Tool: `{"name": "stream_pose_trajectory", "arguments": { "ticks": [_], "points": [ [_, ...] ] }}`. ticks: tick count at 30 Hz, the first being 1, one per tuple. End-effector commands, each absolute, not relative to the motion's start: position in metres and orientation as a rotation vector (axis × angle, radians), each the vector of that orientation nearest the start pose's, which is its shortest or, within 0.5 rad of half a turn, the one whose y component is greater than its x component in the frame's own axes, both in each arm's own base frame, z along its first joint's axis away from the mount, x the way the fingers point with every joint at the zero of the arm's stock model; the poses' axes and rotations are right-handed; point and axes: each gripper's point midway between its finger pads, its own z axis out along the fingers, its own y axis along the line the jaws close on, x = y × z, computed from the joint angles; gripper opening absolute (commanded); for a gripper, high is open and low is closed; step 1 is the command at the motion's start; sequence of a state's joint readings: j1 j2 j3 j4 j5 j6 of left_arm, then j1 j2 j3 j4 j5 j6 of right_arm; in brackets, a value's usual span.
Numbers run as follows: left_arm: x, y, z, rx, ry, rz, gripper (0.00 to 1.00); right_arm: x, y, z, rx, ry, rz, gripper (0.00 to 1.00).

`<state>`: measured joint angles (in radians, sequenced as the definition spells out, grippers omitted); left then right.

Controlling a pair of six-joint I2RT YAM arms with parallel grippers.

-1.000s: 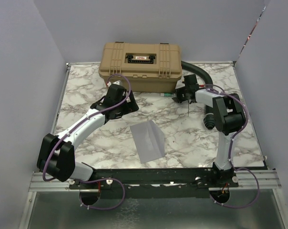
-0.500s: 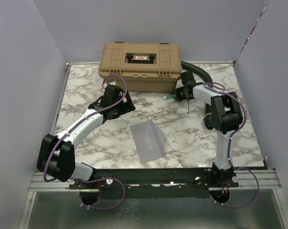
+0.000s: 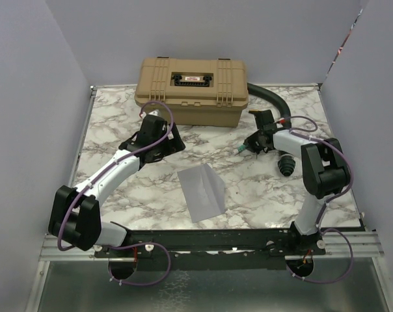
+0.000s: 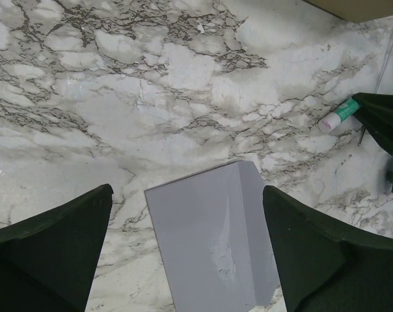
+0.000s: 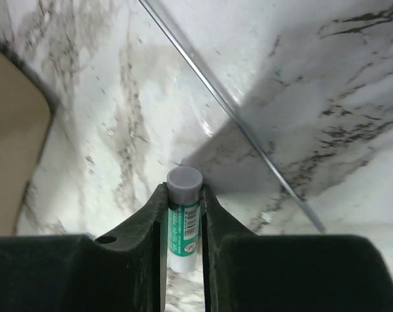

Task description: Place the letter into the envelope and seal it

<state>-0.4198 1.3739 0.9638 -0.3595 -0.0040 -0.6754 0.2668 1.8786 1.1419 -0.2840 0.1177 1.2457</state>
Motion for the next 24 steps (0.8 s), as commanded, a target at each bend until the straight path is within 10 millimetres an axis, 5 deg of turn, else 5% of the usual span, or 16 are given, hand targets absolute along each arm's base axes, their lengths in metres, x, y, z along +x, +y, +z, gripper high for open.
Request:
{"name": "stream_pose_trajectory", "arguments": {
  "ticks": [1,10,18,24],
  "points": [
    [0.333,-0.170,0.143,-0.285,2.326,-0.521,0.99,0.373,0.122,-0.003,0.971,2.526,0.274,0.08],
    [0.328,-0.165,0.132,-0.274,2.327,-0.498,0.99,0.333,0.108,0.012,0.602,2.647,0.133,0.26],
    [0.327,-0.165,0.123,-0.260,2.344,-0.492,0.99,0.311,0.108,0.017,0.513,2.770,0.037,0.48],
    [0.324,-0.165,0.114,-0.258,2.360,-0.492,0.99,0.283,0.119,0.017,0.446,2.840,-0.027,0.47]
  ]
}}
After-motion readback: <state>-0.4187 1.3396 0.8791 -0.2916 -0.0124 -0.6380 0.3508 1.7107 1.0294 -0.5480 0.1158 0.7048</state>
